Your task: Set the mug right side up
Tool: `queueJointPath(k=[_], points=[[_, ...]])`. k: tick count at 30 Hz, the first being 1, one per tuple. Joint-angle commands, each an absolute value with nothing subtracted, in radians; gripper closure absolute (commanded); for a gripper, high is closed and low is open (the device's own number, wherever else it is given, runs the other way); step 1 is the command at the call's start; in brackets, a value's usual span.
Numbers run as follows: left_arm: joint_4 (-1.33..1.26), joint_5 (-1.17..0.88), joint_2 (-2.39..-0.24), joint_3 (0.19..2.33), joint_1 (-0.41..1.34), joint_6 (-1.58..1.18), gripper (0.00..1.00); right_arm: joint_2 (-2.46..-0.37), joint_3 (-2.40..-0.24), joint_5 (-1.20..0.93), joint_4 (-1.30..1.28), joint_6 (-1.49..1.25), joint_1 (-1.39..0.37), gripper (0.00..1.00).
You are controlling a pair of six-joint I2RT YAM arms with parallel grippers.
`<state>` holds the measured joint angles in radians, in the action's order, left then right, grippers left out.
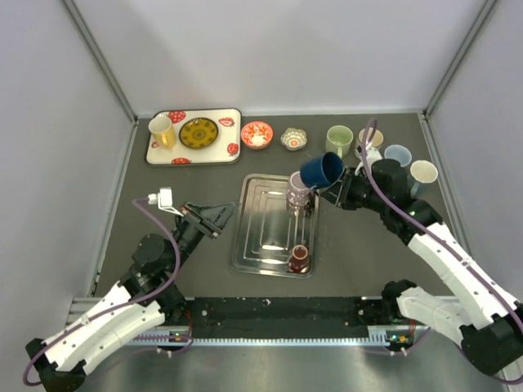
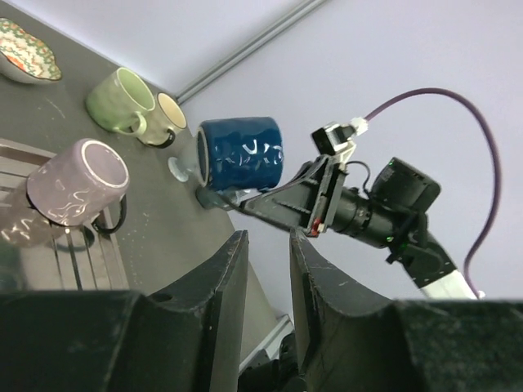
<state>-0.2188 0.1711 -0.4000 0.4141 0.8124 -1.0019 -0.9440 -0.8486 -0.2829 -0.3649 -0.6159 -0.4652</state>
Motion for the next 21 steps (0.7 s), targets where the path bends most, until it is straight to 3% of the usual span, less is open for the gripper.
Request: queueJointPath(k=[1,10,21], points=[[-0.164,0.218,-0.371,0.419,0.808,-0.948,0.67,-0.982,-1.035,-0.04,-0.533,-0.447,-0.439,1.0],[-0.009,0.27,-0.402,0.449,0.808,-0.922,0.66,-1.152,-1.028,0.192,-0.589,-0.368,-0.37,1.0],[0.098,0.272,-0.44,0.445,0.808,-0.922,0.66,-1.374,-1.019,0.278,-0.514,-0.405,-0.331,1.0]])
